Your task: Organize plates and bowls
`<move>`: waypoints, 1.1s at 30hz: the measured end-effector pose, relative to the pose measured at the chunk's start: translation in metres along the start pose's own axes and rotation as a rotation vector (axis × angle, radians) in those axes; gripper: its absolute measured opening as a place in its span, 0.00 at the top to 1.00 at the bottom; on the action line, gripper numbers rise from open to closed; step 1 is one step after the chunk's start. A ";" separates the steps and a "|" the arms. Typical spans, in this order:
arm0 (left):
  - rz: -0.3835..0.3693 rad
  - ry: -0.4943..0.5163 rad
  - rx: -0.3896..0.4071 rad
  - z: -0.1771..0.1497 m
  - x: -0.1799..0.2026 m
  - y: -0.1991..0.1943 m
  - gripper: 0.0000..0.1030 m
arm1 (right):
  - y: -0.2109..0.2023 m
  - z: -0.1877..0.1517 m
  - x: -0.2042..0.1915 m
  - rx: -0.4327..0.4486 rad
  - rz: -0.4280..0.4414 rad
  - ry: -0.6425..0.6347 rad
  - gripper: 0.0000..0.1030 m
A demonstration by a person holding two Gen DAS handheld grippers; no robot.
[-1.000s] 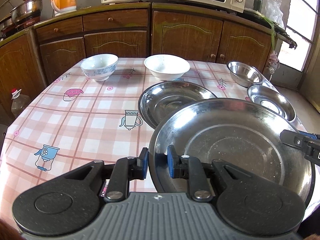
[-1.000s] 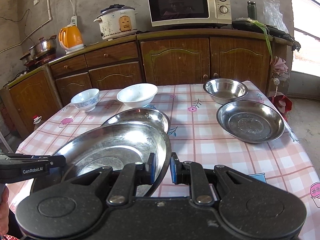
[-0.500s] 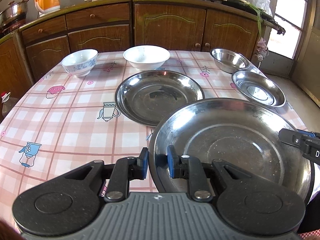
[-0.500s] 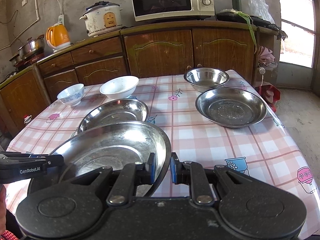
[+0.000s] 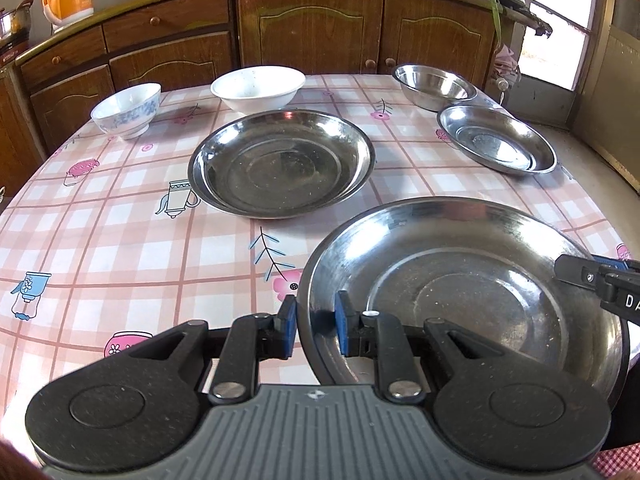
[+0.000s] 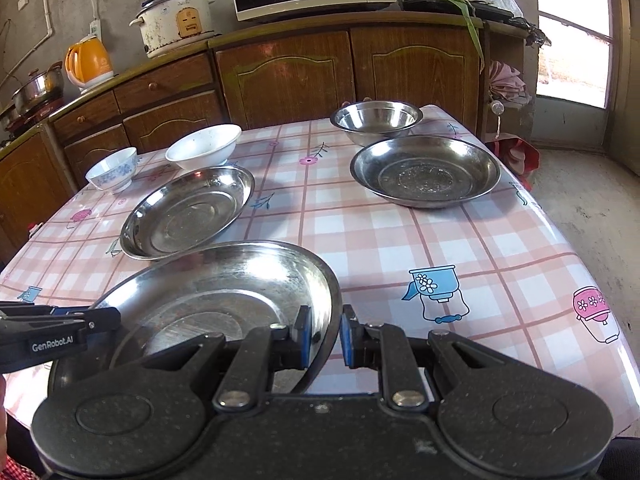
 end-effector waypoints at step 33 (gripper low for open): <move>0.030 0.032 -0.042 -0.011 0.008 0.023 0.77 | 0.028 -0.017 0.007 -0.053 -0.020 0.011 0.80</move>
Point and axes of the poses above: each gripper's, at about its wrist camera, not at the fingertips, and y roughly the way its jaws point, x to its right, z to its top, the point moved 3 cm from there along y, roughly the way its jaws point, and after that the axes turned 11 degrees about z, right-handed, at the moved point
